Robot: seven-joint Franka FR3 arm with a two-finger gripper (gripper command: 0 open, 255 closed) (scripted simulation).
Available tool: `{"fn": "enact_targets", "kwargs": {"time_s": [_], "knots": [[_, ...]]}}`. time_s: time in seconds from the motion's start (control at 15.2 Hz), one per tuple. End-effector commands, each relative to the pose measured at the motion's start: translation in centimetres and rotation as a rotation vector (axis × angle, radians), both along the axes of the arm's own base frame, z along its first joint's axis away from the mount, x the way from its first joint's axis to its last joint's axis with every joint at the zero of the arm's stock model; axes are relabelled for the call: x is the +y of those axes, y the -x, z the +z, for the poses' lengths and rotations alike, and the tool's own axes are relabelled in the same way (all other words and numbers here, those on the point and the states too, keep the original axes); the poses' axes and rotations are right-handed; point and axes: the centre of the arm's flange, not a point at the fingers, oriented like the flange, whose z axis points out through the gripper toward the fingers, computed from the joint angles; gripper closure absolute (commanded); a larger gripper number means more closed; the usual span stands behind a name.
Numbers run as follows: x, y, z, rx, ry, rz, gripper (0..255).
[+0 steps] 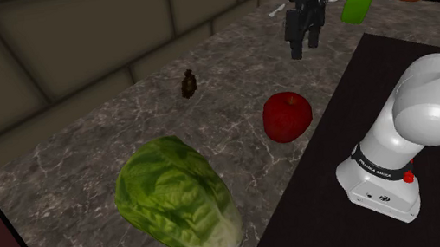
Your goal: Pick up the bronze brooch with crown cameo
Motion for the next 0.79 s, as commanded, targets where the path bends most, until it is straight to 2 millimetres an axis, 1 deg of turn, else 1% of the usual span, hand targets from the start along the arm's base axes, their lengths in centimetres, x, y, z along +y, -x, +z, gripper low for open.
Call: {"fn": "enact_targets", "kwargs": {"time_s": [0.0, 0.73], "knots": [[0.0, 0.0, 0.0, 0.000, 0.000, 0.000, 0], [5.5, -12.4, -3.6, -0.039, 0.020, 0.001, 0]]}}
